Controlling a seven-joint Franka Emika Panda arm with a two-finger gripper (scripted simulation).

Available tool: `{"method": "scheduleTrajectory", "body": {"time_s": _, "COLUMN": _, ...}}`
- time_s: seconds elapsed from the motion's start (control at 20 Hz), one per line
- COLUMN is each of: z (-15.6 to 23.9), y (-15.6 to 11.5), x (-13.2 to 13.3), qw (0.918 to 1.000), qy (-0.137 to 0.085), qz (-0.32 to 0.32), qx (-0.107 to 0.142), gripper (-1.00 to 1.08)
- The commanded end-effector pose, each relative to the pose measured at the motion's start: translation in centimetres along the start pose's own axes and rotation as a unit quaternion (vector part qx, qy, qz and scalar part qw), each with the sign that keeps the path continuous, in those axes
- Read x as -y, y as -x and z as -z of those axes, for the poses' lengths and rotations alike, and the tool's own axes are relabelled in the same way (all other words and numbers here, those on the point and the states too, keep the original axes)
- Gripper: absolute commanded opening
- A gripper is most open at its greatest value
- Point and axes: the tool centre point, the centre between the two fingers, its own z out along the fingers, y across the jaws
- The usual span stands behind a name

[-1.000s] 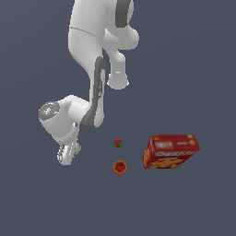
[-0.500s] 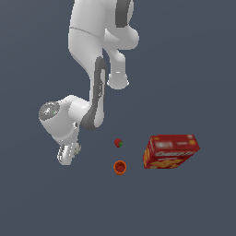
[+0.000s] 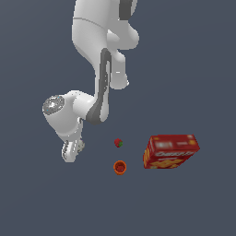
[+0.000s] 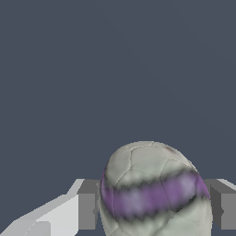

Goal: Pick up a designated object from a clutter of objects.

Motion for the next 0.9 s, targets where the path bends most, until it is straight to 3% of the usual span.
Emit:
{"method": "scheduleTrajectory", "body": {"time_s": 0.0, "z": 1.2, "y": 1.2, "x": -0.2, "qw": 1.0, "qy": -0.001, "qz": 0.0, "qx": 0.0, "gripper": -1.0}}
{"method": "scheduleTrajectory", "body": {"time_s": 0.3, "z": 5.1, "y": 5.2, "x": -1.1, "qw": 1.0, "qy": -0.001, "qz": 0.0, "qx": 0.001, "gripper": -1.0}}
{"method": "scheduleTrajectory", "body": {"time_s": 0.85, "z": 14.6, "y": 14.7, "x": -3.2, "qw": 1.0, "qy": -0.001, "qz": 0.0, "qx": 0.0, "gripper": -1.0}}
